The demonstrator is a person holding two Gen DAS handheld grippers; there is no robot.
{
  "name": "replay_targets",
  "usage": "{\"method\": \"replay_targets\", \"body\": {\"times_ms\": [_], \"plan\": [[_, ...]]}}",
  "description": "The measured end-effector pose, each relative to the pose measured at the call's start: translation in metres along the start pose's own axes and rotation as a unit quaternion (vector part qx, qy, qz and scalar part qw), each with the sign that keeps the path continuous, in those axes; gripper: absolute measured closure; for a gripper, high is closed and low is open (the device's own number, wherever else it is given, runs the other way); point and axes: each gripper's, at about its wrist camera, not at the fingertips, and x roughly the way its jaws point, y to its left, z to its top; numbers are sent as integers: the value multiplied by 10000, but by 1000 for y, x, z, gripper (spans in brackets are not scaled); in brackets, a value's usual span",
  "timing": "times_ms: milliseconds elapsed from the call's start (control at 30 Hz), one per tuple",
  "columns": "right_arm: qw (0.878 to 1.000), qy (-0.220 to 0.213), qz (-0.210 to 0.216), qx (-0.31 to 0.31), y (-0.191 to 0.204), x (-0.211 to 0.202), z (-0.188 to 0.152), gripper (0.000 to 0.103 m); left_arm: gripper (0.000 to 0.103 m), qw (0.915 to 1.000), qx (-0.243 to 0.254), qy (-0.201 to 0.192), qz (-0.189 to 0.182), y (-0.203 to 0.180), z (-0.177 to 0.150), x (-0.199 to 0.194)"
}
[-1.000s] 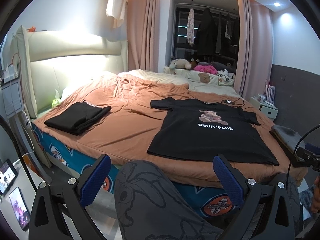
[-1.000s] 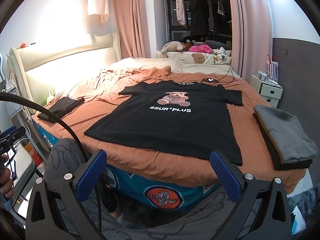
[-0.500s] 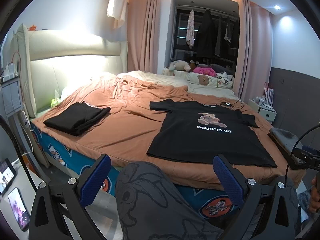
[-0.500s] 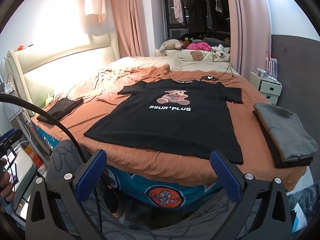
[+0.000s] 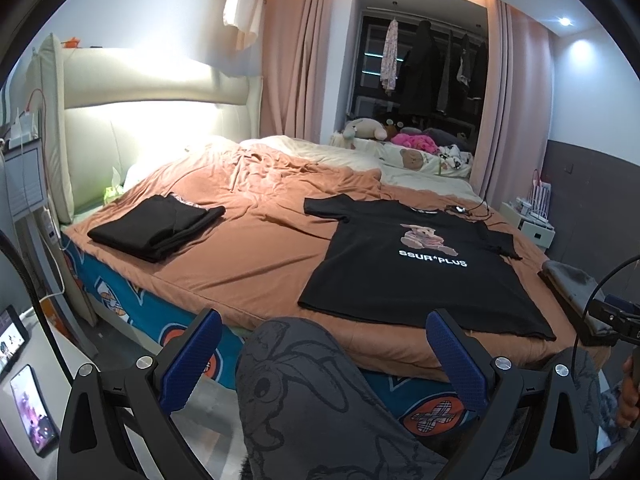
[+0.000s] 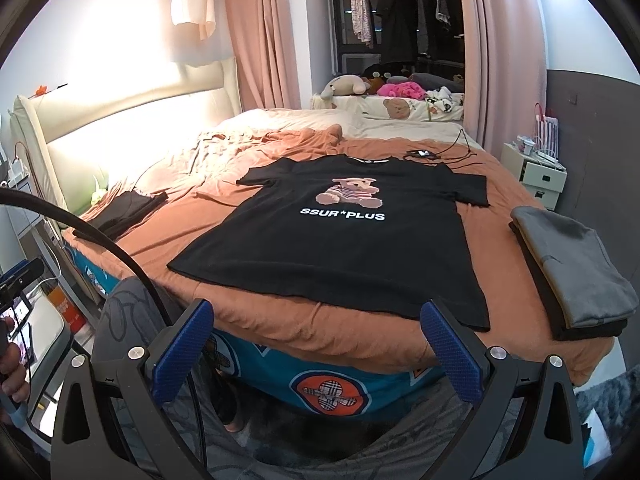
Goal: Fold small clothes
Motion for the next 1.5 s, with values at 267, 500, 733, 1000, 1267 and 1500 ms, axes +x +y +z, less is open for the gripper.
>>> {"method": "replay_targets", "body": {"times_ms": [267, 500, 733, 1000, 1267, 1500], "plan": [[10000, 15, -22, 28, -2, 3, -1, 0, 0, 10000, 74, 41, -45, -1, -2, 3], [10000, 90, 13, 36, -2, 11, 2, 0, 0, 9999, 74, -38, -106, -1, 5, 4], [9996, 153, 130, 177, -11, 24, 15, 0, 0, 9996, 259, 37, -65, -10, 17, 17], [9996, 195, 70, 190, -17, 56, 32, 0, 0, 9980, 550, 311, 31, -18, 34, 49], [9989, 381, 40, 263, -23, 92, 51, 0, 0, 9966, 552, 607, 61, -15, 52, 84], [9985, 419, -42, 355, -28, 122, 73, 0, 0, 9957, 482, 734, 294, -4, 68, 118]]}}
